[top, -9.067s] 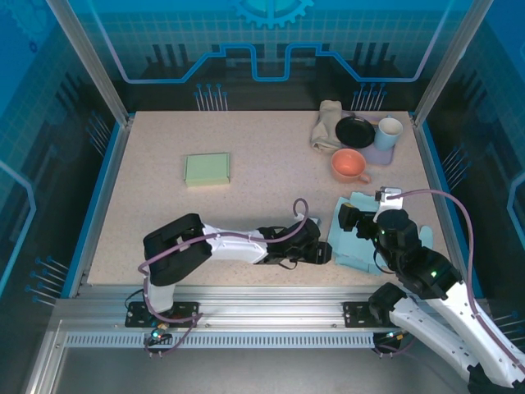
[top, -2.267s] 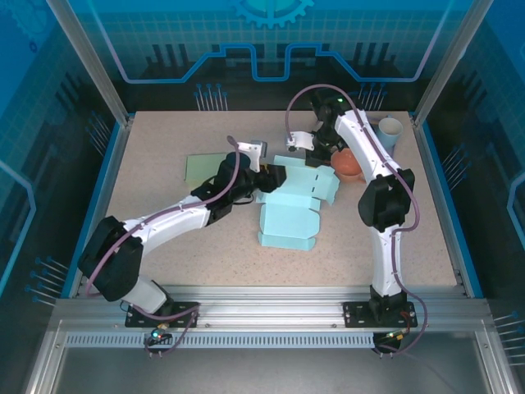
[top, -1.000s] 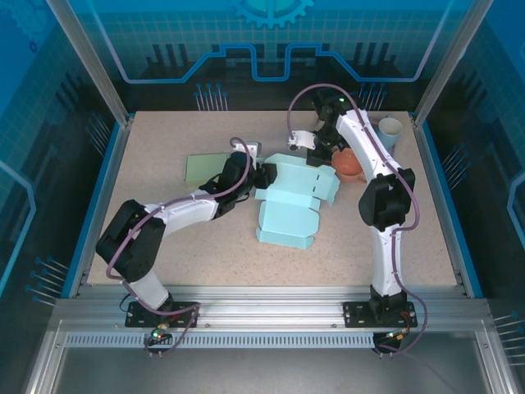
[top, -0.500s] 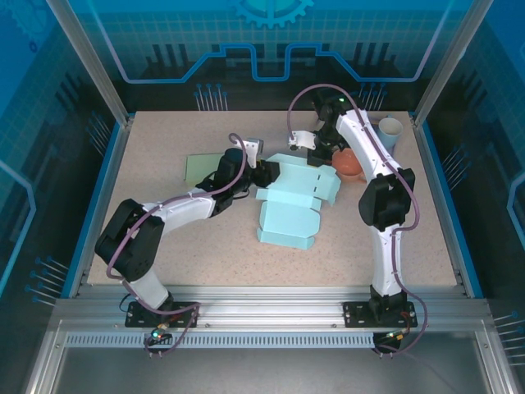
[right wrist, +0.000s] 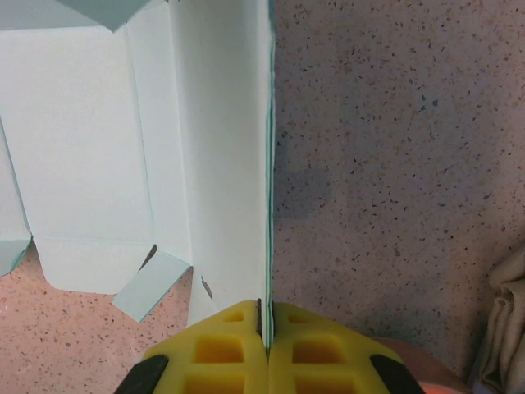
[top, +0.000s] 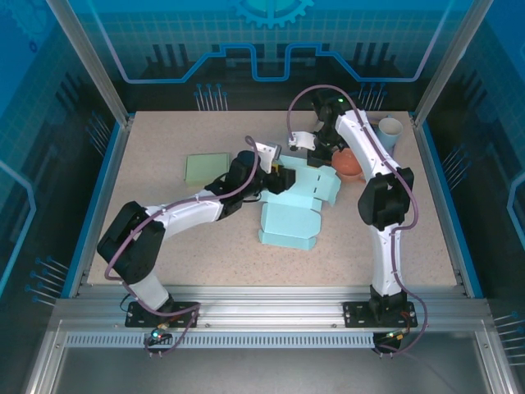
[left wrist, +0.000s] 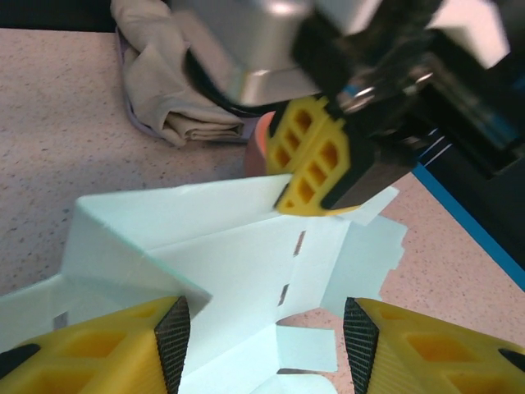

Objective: Fold the paper box

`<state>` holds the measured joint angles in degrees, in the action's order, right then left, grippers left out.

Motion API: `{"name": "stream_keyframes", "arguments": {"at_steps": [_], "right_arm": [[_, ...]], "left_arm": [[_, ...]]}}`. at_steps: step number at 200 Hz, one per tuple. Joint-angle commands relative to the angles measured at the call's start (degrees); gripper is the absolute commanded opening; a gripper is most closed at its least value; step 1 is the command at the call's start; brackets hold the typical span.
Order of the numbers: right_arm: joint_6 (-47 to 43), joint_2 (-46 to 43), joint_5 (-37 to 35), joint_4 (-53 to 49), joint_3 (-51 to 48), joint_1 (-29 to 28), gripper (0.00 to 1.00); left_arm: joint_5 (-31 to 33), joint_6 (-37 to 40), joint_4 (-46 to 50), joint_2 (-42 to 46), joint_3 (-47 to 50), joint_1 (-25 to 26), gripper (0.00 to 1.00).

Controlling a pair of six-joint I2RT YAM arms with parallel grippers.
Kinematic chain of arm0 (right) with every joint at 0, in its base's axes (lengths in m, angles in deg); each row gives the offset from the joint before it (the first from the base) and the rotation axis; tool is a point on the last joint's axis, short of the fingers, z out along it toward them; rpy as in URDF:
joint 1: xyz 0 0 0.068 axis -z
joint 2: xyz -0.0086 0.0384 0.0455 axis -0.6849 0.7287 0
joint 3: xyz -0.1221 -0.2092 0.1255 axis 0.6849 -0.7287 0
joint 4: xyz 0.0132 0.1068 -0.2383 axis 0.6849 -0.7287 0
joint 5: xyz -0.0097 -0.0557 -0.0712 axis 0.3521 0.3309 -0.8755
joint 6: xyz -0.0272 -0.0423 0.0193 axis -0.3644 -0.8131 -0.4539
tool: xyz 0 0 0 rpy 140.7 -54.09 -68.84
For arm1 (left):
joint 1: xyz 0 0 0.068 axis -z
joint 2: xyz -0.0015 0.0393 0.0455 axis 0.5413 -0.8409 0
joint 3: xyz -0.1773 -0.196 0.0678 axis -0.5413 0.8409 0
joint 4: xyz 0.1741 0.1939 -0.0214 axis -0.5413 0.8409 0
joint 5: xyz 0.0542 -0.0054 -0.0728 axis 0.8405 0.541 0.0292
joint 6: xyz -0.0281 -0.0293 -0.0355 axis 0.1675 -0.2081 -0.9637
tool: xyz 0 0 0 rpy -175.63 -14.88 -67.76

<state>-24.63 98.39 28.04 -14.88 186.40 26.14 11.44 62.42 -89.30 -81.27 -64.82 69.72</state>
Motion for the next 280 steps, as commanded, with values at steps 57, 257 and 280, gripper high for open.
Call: {"name": "stream_keyframes", "arguments": {"at_steps": [57,257,280], "right_arm": [[0.74,1.27,1.42,0.09,0.37,0.69,0.00],[1.57,1.01,-1.22,2.27,-1.22,-0.21,0.00],[1.19,-0.57,-2.33,5.01,-3.86,-0.37,0.00]], "left_arm": [[11.80,3.88,3.94,3.55,6.97,-0.58,0.58],[-8.37,-14.44,-3.71,-4.55,7.10,-3.12,0.56],[-7.73,-13.65,-3.46,-0.76,9.21,-3.55,0.55]]}}
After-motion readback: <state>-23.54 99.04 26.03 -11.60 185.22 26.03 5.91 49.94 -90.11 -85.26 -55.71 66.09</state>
